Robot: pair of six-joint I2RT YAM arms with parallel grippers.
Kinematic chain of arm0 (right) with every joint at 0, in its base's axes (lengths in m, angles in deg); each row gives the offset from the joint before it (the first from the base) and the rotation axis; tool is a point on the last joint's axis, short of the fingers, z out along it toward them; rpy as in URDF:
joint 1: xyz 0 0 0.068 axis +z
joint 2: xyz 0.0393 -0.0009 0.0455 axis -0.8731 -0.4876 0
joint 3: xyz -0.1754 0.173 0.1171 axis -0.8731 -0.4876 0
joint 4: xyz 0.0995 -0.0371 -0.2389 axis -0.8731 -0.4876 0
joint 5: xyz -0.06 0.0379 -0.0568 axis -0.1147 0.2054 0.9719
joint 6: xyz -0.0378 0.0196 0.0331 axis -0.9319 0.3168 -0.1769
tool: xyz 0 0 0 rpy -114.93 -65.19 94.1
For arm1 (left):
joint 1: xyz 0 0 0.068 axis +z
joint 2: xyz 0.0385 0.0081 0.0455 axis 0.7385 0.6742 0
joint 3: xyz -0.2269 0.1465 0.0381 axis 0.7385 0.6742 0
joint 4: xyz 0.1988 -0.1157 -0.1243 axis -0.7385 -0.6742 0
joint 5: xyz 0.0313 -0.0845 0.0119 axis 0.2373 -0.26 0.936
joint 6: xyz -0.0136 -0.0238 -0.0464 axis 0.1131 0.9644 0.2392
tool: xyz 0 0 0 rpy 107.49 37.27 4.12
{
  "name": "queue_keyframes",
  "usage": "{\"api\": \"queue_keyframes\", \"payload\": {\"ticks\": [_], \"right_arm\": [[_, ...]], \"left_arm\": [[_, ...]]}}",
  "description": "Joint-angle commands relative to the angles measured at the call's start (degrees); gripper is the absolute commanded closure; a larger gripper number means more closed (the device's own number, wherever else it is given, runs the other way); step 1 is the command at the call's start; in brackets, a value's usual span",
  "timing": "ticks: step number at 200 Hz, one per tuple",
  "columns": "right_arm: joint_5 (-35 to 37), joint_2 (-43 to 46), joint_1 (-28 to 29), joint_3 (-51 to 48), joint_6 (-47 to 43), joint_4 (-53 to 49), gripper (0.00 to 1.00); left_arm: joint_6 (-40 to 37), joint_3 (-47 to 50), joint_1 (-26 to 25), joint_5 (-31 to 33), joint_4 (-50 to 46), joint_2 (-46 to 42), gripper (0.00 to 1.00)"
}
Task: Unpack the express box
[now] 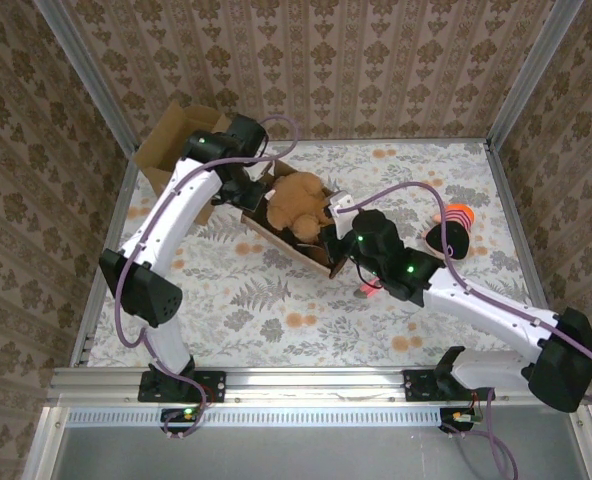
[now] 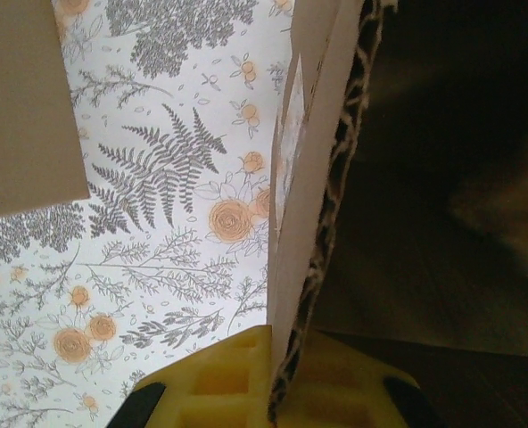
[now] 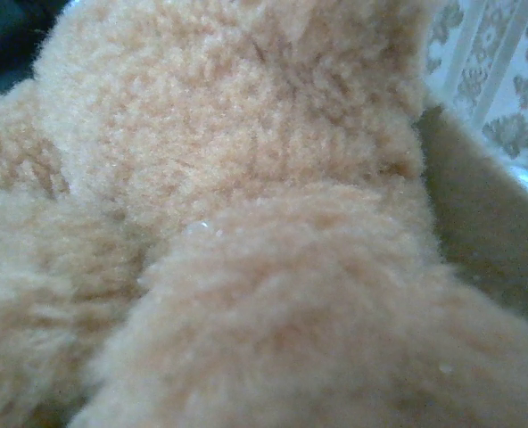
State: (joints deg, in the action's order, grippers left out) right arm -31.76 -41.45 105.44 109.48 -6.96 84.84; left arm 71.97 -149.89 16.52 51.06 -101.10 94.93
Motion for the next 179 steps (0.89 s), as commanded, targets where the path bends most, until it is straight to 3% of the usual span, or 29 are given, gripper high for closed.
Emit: {"api": "queue_keyframes", "payload": {"ticks": [1, 100, 135, 179], "right_arm": [[0.2, 4.2, -0.5, -1.9, 2.5, 11.6, 1.0], [1.7, 14.9, -2.6, -6.5, 7.5, 23.0, 1.0], [3.7, 20.5, -3.8, -5.1, 8.7, 18.0, 1.0], [9.1, 28.7, -5.0, -2.5, 10.5, 4.1, 1.0]], "left_arm": [[2.6, 0.7, 1.3, 0.5, -2.5, 0.4, 1.0], [3.9, -4.4, 4.3, -2.7, -5.0, 3.2, 1.0], [4.4, -9.0, 6.6, -5.8, -5.6, 6.6, 1.0], [5.1, -17.9, 9.1, -8.9, -8.6, 12.9, 1.0]]}}
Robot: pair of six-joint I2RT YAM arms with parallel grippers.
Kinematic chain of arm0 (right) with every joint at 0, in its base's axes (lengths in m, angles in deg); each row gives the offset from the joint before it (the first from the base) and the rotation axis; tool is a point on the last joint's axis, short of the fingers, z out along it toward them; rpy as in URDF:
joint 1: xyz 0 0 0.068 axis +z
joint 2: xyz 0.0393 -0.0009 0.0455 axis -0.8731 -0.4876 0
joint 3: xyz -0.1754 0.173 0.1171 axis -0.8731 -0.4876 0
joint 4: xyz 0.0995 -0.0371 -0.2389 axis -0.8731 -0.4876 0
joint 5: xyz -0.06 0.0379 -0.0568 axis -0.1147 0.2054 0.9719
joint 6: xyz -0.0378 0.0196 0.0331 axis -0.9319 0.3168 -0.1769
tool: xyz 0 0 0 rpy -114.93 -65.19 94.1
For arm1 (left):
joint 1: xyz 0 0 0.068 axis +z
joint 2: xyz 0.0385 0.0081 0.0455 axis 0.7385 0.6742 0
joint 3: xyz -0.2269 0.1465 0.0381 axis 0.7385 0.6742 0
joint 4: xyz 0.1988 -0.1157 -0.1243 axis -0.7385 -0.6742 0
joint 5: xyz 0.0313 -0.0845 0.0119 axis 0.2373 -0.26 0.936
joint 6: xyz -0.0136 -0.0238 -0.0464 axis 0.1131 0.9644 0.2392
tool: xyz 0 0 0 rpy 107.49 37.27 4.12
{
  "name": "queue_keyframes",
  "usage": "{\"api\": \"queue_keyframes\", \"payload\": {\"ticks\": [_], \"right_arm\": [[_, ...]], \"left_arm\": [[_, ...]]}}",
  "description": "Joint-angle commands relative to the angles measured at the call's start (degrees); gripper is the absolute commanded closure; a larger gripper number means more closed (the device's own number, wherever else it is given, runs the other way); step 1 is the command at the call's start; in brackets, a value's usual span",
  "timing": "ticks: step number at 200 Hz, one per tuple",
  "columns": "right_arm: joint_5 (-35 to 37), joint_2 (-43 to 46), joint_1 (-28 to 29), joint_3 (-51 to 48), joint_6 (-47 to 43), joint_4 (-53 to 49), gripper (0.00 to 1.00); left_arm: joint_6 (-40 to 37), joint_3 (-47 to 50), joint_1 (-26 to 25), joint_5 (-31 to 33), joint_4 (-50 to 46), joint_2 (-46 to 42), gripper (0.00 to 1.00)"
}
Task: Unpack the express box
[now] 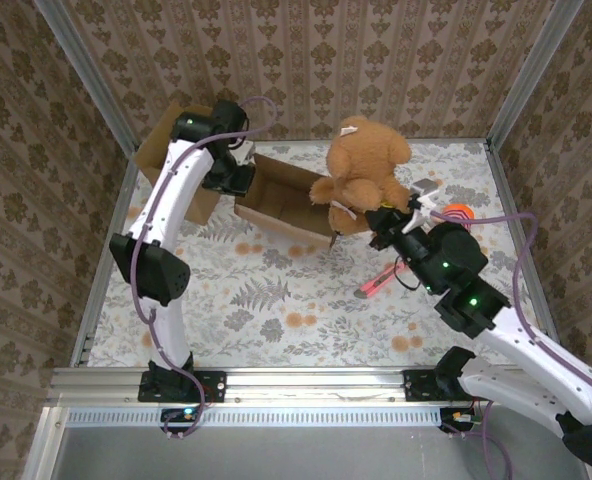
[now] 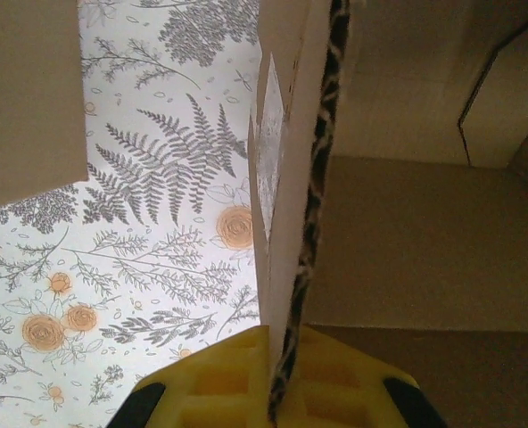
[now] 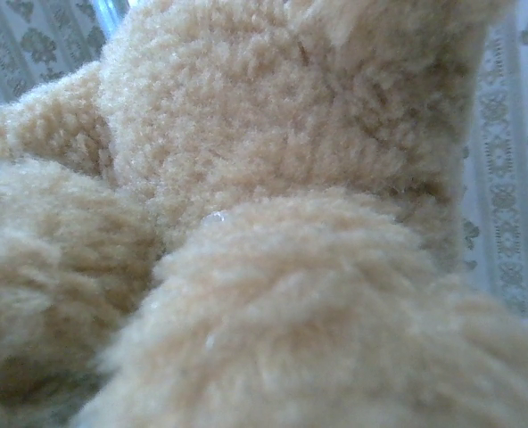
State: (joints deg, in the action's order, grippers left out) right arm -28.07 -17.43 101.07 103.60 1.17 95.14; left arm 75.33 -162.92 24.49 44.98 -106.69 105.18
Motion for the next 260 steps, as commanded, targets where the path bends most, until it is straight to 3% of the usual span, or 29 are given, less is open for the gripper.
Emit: {"api": "queue_keyframes", "payload": {"ticks": [1, 73, 165, 204, 244, 260], "right_arm": [[5.5, 4.8, -0.6, 3.5, 2.4, -6.4, 1.0], [13.1, 8.0, -2.6, 15.0, 5.9, -33.4, 1.0], [14.9, 5.2, -5.0, 18.5, 7.9, -44.2, 1.0], [14.4, 4.8, -6.6, 19.0, 8.2, -47.5, 1.0], [13.5, 4.7, -7.9, 17.9, 9.4, -47.4, 1.0], [13.5, 4.1, -8.5, 17.8, 9.4, -48.0, 1.0]], "left_arm": [[1.8, -5.2, 1.2, -3.0, -3.1, 2.8, 1.0], [4.3, -10.6, 4.0, -9.9, -2.8, 7.5, 1.0], [7.0, -16.6, 6.6, -17.1, 0.1, 12.7, 0.88], [7.5, -16.6, 7.4, -19.5, 1.5, 13.5, 0.69], [7.3, -16.7, 8.1, -22.7, 4.9, 13.7, 0.6], [7.3, -16.7, 8.3, -23.1, 7.0, 13.2, 0.45]]}}
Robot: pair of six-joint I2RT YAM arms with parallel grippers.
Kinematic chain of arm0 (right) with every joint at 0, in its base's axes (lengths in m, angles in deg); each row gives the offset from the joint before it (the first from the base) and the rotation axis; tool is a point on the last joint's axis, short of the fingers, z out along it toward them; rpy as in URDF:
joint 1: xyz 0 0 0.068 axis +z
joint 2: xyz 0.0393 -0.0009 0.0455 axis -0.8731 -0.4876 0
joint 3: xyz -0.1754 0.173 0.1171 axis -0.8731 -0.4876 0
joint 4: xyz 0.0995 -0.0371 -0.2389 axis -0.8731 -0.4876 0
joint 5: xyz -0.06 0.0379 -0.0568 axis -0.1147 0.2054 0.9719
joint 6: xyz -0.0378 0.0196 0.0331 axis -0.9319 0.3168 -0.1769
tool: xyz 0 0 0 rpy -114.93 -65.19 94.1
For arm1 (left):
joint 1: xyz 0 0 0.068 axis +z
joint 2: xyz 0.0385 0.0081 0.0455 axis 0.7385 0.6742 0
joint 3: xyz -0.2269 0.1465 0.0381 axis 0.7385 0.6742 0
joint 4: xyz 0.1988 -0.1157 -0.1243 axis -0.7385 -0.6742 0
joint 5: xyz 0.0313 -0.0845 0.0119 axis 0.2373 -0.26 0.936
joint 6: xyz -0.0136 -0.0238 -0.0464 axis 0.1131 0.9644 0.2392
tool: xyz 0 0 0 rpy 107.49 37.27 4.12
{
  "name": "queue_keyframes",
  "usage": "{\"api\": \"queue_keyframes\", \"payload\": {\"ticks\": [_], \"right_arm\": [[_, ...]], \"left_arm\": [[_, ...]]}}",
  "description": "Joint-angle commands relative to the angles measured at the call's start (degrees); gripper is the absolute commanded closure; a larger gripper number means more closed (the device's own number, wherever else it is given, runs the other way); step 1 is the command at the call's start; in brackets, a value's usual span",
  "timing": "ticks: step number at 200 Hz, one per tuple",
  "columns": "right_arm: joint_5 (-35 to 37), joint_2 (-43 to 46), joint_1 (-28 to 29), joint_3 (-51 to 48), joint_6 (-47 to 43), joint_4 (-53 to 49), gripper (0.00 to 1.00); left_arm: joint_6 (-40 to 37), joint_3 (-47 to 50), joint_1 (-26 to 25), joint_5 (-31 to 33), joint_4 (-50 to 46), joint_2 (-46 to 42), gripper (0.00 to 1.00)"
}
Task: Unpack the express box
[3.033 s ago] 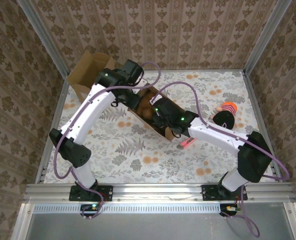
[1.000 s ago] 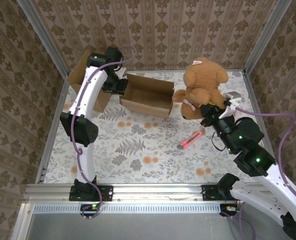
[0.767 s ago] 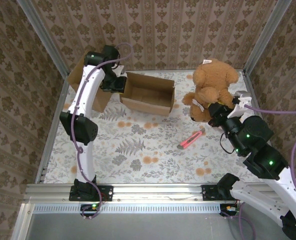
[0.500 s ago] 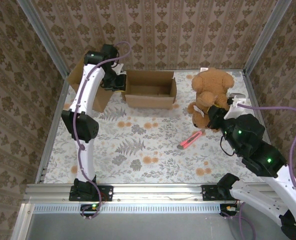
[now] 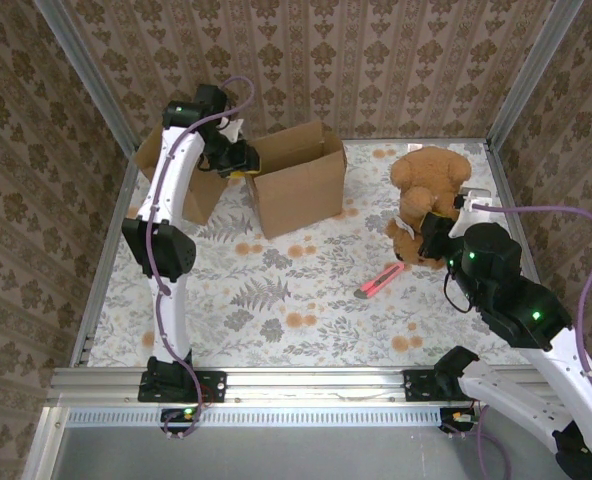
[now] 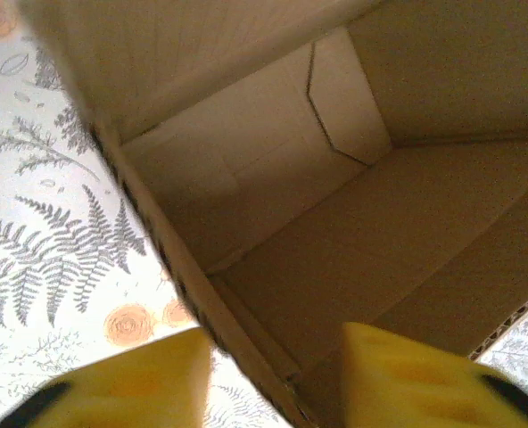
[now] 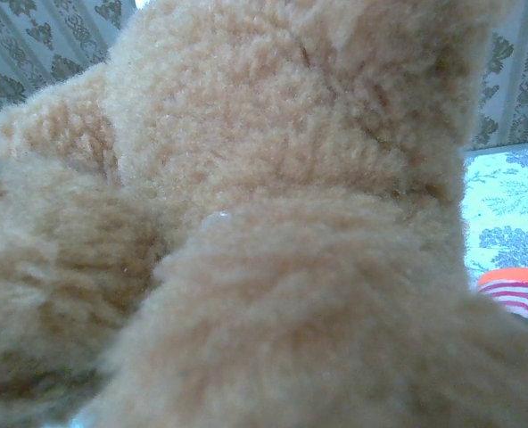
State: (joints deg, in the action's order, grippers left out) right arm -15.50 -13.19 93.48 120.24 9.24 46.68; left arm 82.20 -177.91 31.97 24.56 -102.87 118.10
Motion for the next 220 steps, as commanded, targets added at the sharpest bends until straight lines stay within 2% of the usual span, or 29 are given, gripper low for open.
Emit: {"api": "queue_keyframes", "payload": {"ticks": [1, 38, 60, 80, 117, 145, 163, 220], "right_arm": [[1.0, -0.2, -1.0, 1.2, 1.2, 0.4, 1.0], [-0.2, -2.8, -4.7, 0.7, -0.3, 0.9, 1.0], [-4.0, -6.0, -8.9, 1.2, -1.1, 1.8, 1.0], [-9.7, -9.9, -14.1, 1.5, -0.9, 3.5, 1.0], [-26.4, -19.5, -25.6, 1.8, 3.8, 8.7, 1.0], [-34.7, -27.4, -30.9, 3.3, 7.9, 12.6, 1.0], [-38.1, -32.3, -33.3, 4.4, 11.2, 15.1, 1.0], [-43.9, -49.0, -37.1, 8.7, 23.7, 22.8, 1.0]], "left_arm": [[0.4, -1.7, 0.9, -2.7, 3.3, 0.2, 0.44], [-1.5, -1.6, 0.8, -2.6, 7.9, -3.4, 0.01], [-3.4, 0.0, 0.1, -0.9, 10.0, -7.5, 0.0], [-5.4, 6.5, -1.7, 1.4, 14.6, -14.1, 0.0], [-7.9, 29.5, -5.4, 4.7, 31.9, -32.3, 0.0], [-6.4, 45.5, -6.1, 4.9, 43.3, -45.6, 0.0], [-5.2, 51.8, -6.2, 5.5, 45.2, -51.7, 0.0], [-3.2, 63.1, -7.1, 8.8, 41.7, -63.6, 0.0]]}}
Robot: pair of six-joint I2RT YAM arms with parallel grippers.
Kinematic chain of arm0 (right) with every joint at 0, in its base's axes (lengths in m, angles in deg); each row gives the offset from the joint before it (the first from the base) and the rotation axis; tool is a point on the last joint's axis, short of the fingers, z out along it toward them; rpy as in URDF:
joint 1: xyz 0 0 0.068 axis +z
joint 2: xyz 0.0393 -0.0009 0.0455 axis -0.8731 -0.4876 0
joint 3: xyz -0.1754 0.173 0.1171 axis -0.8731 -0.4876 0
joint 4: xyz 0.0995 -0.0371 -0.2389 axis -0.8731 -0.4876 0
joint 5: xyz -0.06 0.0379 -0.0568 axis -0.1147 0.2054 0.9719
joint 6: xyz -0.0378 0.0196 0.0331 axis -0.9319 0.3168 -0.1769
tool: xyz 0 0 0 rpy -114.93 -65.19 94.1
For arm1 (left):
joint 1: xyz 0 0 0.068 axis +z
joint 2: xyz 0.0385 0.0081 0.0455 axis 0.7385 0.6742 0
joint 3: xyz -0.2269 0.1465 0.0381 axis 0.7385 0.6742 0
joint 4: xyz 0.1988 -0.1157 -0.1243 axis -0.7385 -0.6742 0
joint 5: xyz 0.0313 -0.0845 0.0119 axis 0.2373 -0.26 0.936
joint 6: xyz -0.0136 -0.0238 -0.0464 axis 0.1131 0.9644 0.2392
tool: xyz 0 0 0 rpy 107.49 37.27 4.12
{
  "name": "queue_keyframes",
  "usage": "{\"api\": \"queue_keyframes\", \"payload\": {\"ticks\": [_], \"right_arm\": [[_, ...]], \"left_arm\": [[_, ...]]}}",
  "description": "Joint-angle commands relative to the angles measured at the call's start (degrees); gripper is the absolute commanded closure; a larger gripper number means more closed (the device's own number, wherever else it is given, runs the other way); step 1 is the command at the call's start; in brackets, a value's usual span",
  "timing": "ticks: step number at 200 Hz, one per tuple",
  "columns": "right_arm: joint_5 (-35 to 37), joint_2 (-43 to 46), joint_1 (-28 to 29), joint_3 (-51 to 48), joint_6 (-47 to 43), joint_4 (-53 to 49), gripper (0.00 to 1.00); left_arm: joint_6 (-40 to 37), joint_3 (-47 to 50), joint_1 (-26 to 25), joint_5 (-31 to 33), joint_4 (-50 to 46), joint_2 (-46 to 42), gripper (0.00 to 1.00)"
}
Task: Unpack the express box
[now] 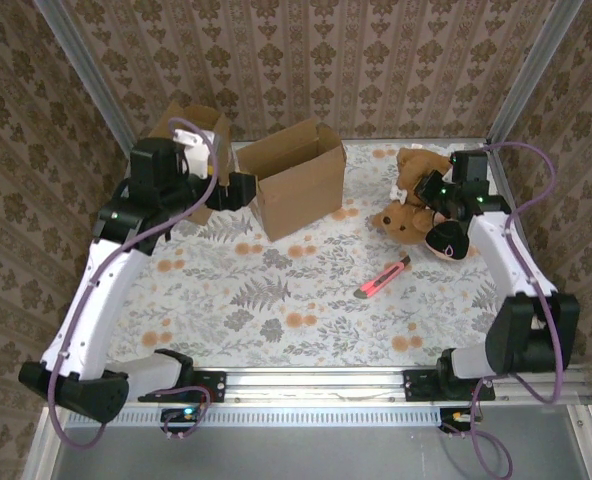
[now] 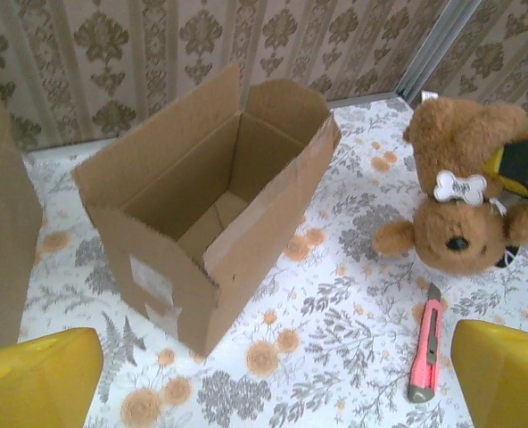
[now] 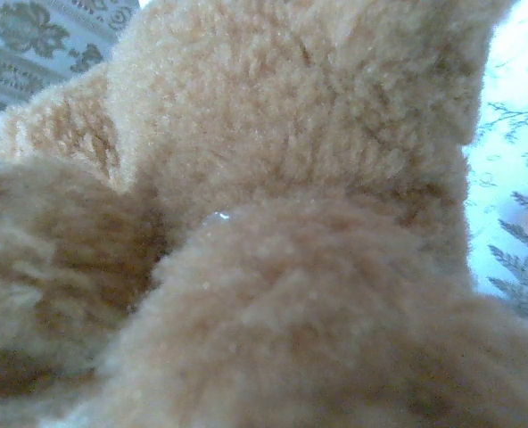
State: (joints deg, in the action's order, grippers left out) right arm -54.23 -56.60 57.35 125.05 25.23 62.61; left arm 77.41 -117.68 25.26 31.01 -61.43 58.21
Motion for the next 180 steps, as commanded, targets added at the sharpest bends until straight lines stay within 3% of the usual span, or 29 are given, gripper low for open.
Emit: {"api": "queue_keyframes", "payload": {"ticks": [1, 60, 159, 180], "right_arm": [[-5.3, -5.8, -1.0, 4.0, 7.9, 7.0, 1.0], [-6.9, -18.8, -1.6, 8.2, 13.6, 10.8, 1.0], [-5.1, -27.2, -3.1, 9.8, 9.8, 8.1, 1.0], [-4.2, -26.9, -3.1, 10.4, 7.8, 6.4, 0.8]], "left_arm": [[1.6, 2.9, -0.4, 2.4, 0.2, -3.9, 0.0], [2.5, 4.4, -0.7, 5.2, -5.5, -6.5, 0.0], [1.6, 5.5, -1.1, 6.5, -9.8, -7.8, 0.0], [1.6, 5.6, -1.1, 6.2, -9.7, -7.8, 0.0]]}}
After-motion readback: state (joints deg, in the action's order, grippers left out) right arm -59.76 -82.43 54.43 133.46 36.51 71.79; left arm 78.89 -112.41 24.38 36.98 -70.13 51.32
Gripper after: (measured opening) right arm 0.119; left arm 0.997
